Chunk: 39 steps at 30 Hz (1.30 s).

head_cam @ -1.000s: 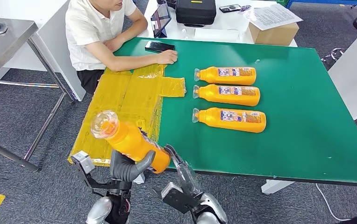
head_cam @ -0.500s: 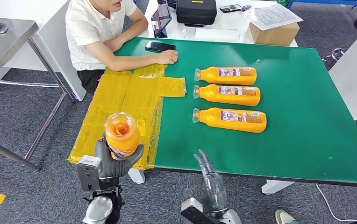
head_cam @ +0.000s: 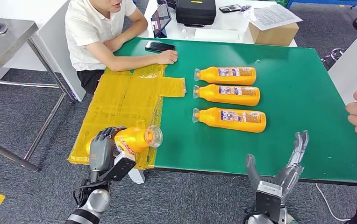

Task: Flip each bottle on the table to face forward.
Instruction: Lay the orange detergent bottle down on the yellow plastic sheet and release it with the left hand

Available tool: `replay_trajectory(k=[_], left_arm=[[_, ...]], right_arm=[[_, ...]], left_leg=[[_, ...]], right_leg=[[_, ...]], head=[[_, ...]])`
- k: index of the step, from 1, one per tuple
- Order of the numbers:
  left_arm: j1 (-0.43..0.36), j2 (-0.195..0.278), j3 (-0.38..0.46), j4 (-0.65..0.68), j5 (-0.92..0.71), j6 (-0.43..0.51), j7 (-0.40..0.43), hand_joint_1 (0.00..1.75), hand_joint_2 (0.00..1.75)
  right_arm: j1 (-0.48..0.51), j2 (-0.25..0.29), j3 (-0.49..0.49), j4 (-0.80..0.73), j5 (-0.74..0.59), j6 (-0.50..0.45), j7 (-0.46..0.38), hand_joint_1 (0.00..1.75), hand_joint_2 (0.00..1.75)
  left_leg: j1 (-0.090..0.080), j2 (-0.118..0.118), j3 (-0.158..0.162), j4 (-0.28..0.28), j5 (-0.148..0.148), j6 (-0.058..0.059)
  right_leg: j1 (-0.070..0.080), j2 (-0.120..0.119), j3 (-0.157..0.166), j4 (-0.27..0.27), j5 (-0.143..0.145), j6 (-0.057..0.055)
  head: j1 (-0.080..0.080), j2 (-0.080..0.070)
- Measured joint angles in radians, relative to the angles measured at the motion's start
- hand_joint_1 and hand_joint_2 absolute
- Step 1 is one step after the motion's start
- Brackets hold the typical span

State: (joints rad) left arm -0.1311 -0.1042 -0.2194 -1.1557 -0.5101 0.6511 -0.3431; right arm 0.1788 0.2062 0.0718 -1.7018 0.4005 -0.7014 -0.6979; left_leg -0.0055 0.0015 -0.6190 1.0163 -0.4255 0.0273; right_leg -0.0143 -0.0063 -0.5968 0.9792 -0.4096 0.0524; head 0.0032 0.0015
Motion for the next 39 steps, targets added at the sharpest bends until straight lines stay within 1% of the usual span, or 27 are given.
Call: replay_trajectory(k=[3,5,8,10,12,15,18,23,27,31,33,39], left_arm=[[-0.032,0.01,0.01,0.051,-0.036,-0.044,0.023,1.75,1.75],[-0.068,0.016,0.021,0.108,-0.053,-0.089,0.032,1.64,1.75],[-0.131,0.022,0.038,0.199,-0.062,-0.155,0.023,1.41,1.75],[-0.169,0.023,0.043,0.251,-0.072,-0.182,0.018,1.21,1.75],[-0.204,0.024,0.044,0.297,-0.082,-0.199,0.015,0.92,1.75],[-0.249,0.024,0.044,0.357,-0.087,-0.226,0.01,0.58,1.75],[-0.283,0.024,0.043,0.399,-0.09,-0.269,0.004,0.39,1.75],[-0.335,0.024,0.038,0.456,-0.101,-0.345,0.004,0.21,1.75],[-0.37,0.023,0.032,0.497,-0.088,-0.42,0.012,0.01,1.75],[-0.394,0.023,0.027,0.53,-0.053,-0.546,0.037,0.0,1.75],[-0.4,0.023,0.026,0.541,-0.04,-0.59,0.046,0.0,1.75],[-0.423,0.023,0.016,0.571,-0.032,-0.626,0.066,0.0,1.75]], right_arm=[[0.0,0.001,0.002,-0.013,-0.043,0.0,0.0,0.0,1.75],[-0.004,-0.002,0.015,-0.011,-0.081,0.0,0.0,0.0,1.75],[-0.016,-0.01,0.047,0.005,-0.132,0.001,0.0,0.0,1.75],[-0.025,-0.019,0.071,0.02,-0.161,0.001,0.0,0.0,1.75],[-0.034,-0.029,0.095,0.037,-0.179,0.005,0.0,0.0,1.75],[-0.048,-0.045,0.133,0.064,-0.196,0.012,0.0,0.0,1.75],[-0.06,-0.057,0.165,0.088,-0.204,0.017,0.0,0.0,1.75],[-0.081,-0.068,0.185,0.122,-0.225,0.025,0.0,0.0,1.75],[-0.093,-0.072,0.184,0.146,-0.25,0.042,0.0,0.0,1.75],[-0.099,-0.076,0.174,0.162,-0.275,0.067,0.0,0.0,1.75],[-0.1,-0.078,0.164,0.167,-0.28,0.081,0.0,0.0,1.75],[-0.105,-0.086,0.148,0.176,-0.263,0.083,0.0,0.0,1.75]], left_leg=[[0.0,0.0,0.0,0.0,0.0,0.0],[0.0,0.0,0.0,0.0,0.0,0.0],[0.0,-0.001,0.001,0.0,0.0,0.0],[0.0,-0.001,0.003,0.0,0.0,0.0],[0.0,-0.002,0.004,0.0,0.0,0.0],[0.0,-0.002,0.007,0.0,0.0,0.0],[0.0,-0.004,0.009,0.0,0.001,0.0],[0.0,-0.005,0.011,0.0,0.002,0.0],[0.0,-0.005,0.011,0.0,0.002,0.0],[0.0,-0.005,0.011,0.0,0.002,0.0],[0.0,-0.005,0.011,0.0,0.002,0.0],[0.0,-0.005,0.013,-0.001,0.001,-0.001]], right_leg=[[0.0,0.0,0.0,0.0,0.0,0.0],[0.0,0.0,0.0,0.0,0.0,0.0],[0.0,0.0,0.002,0.0,0.0,0.0],[0.0,0.0,0.004,0.0,0.0,0.0],[0.0,0.0,0.006,0.0,0.0,0.0],[0.0,-0.001,0.007,0.0,0.0,0.0],[0.0,-0.003,0.01,0.0,-0.001,0.0],[0.0,-0.004,0.013,0.0,-0.001,0.0],[0.0,-0.004,0.014,0.0,0.0,0.0],[0.0,-0.004,0.013,0.0,0.0,0.0],[0.0,-0.004,0.013,0.0,0.0,0.0],[0.0,-0.004,0.015,0.0,-0.001,0.0]], head=[[0.0,0.0],[0.0,0.0],[0.0,0.0],[0.0,0.0],[0.0,0.0],[0.0,0.0],[0.0,0.0],[0.0,0.0],[0.0,0.0],[0.0,0.0],[0.0,0.0],[0.0,0.0]])
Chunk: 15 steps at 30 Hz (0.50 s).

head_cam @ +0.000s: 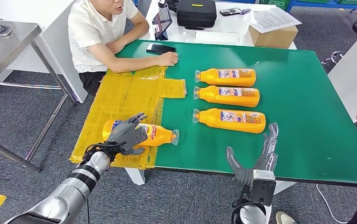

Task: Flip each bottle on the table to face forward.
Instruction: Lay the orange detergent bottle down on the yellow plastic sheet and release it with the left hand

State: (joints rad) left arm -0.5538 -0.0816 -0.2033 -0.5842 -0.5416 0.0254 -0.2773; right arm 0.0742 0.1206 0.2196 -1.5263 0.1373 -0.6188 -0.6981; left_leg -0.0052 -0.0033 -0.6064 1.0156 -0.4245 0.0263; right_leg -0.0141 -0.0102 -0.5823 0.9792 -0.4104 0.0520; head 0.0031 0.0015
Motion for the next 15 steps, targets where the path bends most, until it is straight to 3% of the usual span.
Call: replay_trajectory(k=[15], left_arm=[[-0.008,0.002,-0.007,0.036,0.037,-0.052,-0.023,0.0,1.75]], right_arm=[[0.0,-0.004,-0.019,0.017,0.002,-0.011,0.0,0.0,1.75]], left_leg=[[0.0,0.0,0.004,0.0,0.0,0.0]], right_leg=[[0.0,0.0,0.004,0.0,0.0,0.0]], head=[[0.0,0.0]])
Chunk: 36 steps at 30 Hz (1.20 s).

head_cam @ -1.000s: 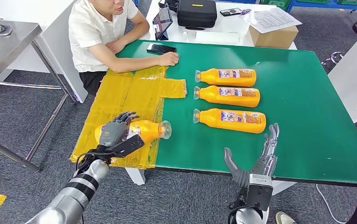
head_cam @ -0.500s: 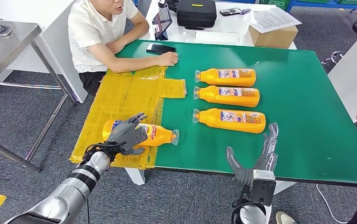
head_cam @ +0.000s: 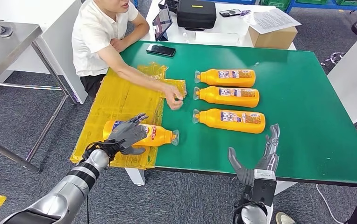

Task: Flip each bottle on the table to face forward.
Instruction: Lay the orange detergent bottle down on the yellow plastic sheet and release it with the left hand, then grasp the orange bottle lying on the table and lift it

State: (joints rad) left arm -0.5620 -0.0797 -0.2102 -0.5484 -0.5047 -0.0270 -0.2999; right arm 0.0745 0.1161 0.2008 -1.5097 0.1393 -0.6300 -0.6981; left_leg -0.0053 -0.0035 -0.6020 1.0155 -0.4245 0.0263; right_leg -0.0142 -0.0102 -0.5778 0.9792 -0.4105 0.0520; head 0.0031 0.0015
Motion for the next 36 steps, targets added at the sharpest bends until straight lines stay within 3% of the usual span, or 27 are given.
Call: replay_trajectory(k=[5,12,17,20,27,30,36], left_arm=[[0.06,-0.015,0.008,-0.052,0.092,0.071,-0.127,0.0,1.75],[0.134,-0.042,0.029,-0.142,0.183,0.07,-0.174,0.0,1.75],[0.267,-0.116,0.062,-0.361,0.525,0.011,-0.204,0.0,1.75],[0.344,-0.159,0.056,-0.527,0.682,0.038,-0.207,0.0,1.75],[0.449,-0.172,-0.02,-0.809,0.777,0.174,-0.295,0.0,1.75],[0.47,-0.17,-0.063,-0.877,0.772,0.2,-0.318,0.0,1.75],[0.5,-0.162,-0.185,-0.935,0.802,0.215,-0.298,0.0,1.75]], right_arm=[[0.011,-0.003,-0.006,0.001,-0.005,-0.004,0.0,0.0,1.75],[0.021,-0.005,-0.009,0.0,0.0,-0.006,0.0,0.0,1.75],[0.04,-0.002,-0.003,-0.002,0.008,-0.021,0.0,0.0,1.75],[0.052,0.002,-0.001,-0.002,0.018,-0.037,-0.001,0.0,1.75],[0.063,0.007,-0.004,-0.013,0.143,-0.063,-0.001,0.0,1.75],[0.063,0.012,-0.01,-0.015,0.287,-0.064,-0.001,0.0,1.75],[0.047,0.03,-0.12,-0.003,0.85,-0.064,0.0,0.0,1.75]], left_leg=[[0.0,0.0,-0.001,0.0,0.0,0.0],[0.0,0.0,-0.004,0.0,0.0,0.0],[0.0,0.0,-0.011,0.0,0.0,0.0],[0.0,0.001,-0.014,0.001,0.0,0.0],[0.0,0.0,-0.016,0.0,-0.001,0.0],[0.0,0.001,-0.016,0.0,-0.001,0.0],[0.0,0.0,-0.017,0.001,-0.001,0.0]], right_leg=[[0.0,0.0,-0.002,0.0,0.0,0.0],[0.0,0.0,-0.004,0.0,0.0,0.0],[0.0,0.0,-0.012,0.0,0.0,0.001],[0.0,0.0,-0.014,0.0,0.001,0.001],[0.0,0.0,-0.017,0.0,0.0,0.0],[0.0,0.0,-0.017,0.0,0.0,0.0],[0.0,0.0,-0.017,0.0,0.0,0.001]], head=[[0.0,0.0],[0.0,0.0],[0.0,0.0],[0.0,0.0],[0.0,0.0],[0.0,0.0],[0.0,0.0]])
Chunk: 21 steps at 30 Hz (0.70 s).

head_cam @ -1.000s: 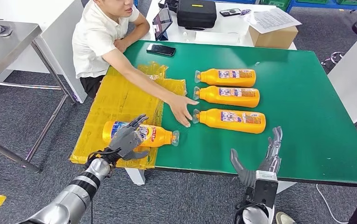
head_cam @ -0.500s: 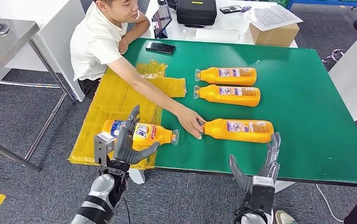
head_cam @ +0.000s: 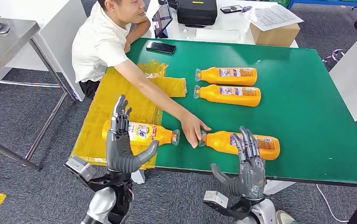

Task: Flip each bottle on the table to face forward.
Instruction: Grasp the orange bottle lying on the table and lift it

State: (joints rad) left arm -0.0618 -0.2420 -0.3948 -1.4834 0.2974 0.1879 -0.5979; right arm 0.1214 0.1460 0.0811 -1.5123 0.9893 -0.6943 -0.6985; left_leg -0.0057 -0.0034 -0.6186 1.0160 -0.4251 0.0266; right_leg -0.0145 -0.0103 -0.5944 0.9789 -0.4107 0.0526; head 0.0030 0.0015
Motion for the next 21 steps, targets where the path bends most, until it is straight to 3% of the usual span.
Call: replay_trajectory(k=[5,9,12,21], left_arm=[[0.0,0.006,-0.066,0.036,0.019,0.0,0.025,0.0,1.75],[-0.011,0.008,-0.092,0.086,0.014,-0.025,0.056,0.0,1.75],[-0.016,0.009,-0.107,0.124,0.008,-0.045,0.07,0.0,1.75],[-0.021,0.011,-0.12,0.175,-0.007,-0.091,0.076,0.0,1.75]], right_arm=[[-0.059,-0.022,-0.148,0.057,0.195,0.0,0.045,0.0,1.75],[-0.12,-0.084,-0.209,0.128,0.282,0.0,0.162,0.0,1.75],[-0.168,-0.146,-0.216,0.207,0.291,0.0,0.243,0.0,1.75],[-0.272,-0.278,-0.168,0.44,0.184,0.002,0.346,0.0,1.75]], left_leg=[[-0.001,0.0,0.0,0.0,0.0,0.0],[-0.002,0.0,0.0,0.0,0.0,0.0],[-0.002,0.0,0.0,0.001,0.0,0.001],[-0.001,0.0,-0.001,0.001,0.0,0.001]], right_leg=[[-0.001,0.0,0.0,0.0,0.001,0.001],[-0.001,0.0,0.0,0.0,0.001,0.001],[-0.001,0.0,0.0,0.0,0.001,0.001],[-0.001,-0.001,0.0,0.0,0.001,0.001]], head=[[0.0,0.0],[0.0,0.0],[0.0,0.0],[0.0,0.0]])
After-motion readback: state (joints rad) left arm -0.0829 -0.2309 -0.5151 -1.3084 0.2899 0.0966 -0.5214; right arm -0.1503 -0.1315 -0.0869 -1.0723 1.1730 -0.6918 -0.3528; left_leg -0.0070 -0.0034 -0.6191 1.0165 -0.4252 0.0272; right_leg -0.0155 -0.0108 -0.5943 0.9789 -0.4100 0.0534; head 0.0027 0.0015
